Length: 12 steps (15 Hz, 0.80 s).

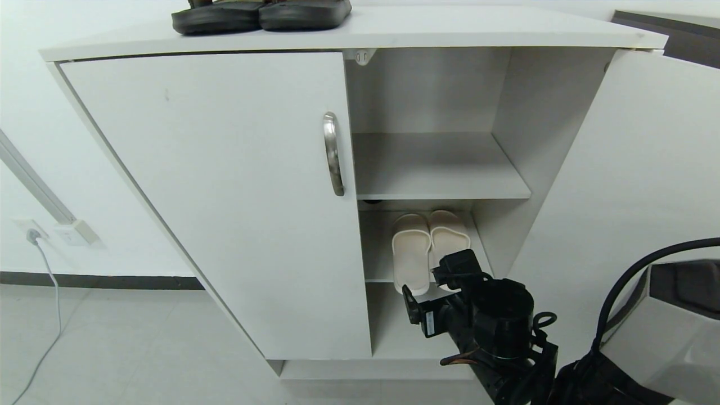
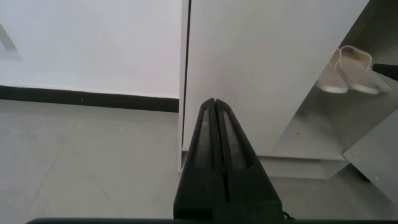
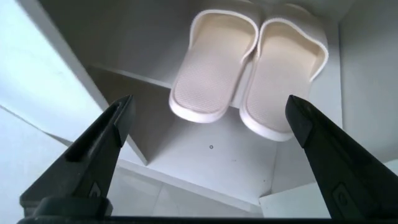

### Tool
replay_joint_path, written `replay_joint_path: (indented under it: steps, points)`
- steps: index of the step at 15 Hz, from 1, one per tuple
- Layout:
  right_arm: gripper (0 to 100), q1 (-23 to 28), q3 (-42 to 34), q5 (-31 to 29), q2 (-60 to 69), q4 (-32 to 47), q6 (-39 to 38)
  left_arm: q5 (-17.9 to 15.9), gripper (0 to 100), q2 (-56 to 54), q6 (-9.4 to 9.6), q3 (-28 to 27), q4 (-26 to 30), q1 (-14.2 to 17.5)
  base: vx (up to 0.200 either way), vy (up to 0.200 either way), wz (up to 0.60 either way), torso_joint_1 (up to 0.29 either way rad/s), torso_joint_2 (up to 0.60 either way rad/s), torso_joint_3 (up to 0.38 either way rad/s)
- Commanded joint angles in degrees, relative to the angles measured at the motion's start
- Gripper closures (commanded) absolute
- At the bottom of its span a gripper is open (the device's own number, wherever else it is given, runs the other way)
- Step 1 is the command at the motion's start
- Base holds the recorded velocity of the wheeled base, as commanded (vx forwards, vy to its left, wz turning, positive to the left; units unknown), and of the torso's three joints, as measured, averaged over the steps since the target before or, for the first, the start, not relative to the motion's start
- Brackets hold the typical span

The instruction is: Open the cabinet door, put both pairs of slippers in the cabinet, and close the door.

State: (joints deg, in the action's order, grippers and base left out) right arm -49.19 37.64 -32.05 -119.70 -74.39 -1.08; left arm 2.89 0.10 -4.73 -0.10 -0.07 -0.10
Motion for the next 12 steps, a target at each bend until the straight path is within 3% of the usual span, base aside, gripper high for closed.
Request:
replay_joint_path:
  steps: [1,10,12]
  points:
    - [0,-0.2,-0.2,0.0,0.3,-0.1,0.0,0.0,100,0.1,-0.02,0.0,0.0,0.0,0.0,0.0,0.0,0.0,0.0,0.0]
    - [0,-0.1,-0.1,0.1,0.3,-0.2,0.0,0.0,100,0.1,-0.28,0.0,0.0,0.0,-0.2,0.0,0.0,0.001,0.0,0.002]
    - [0,0.0,-0.1,0.1,0.3,-0.2,0.0,0.0,100,0.1,-0.28,0.0,0.0,0.0,0.0,0.0,0.0,0.0,0.0,0.0]
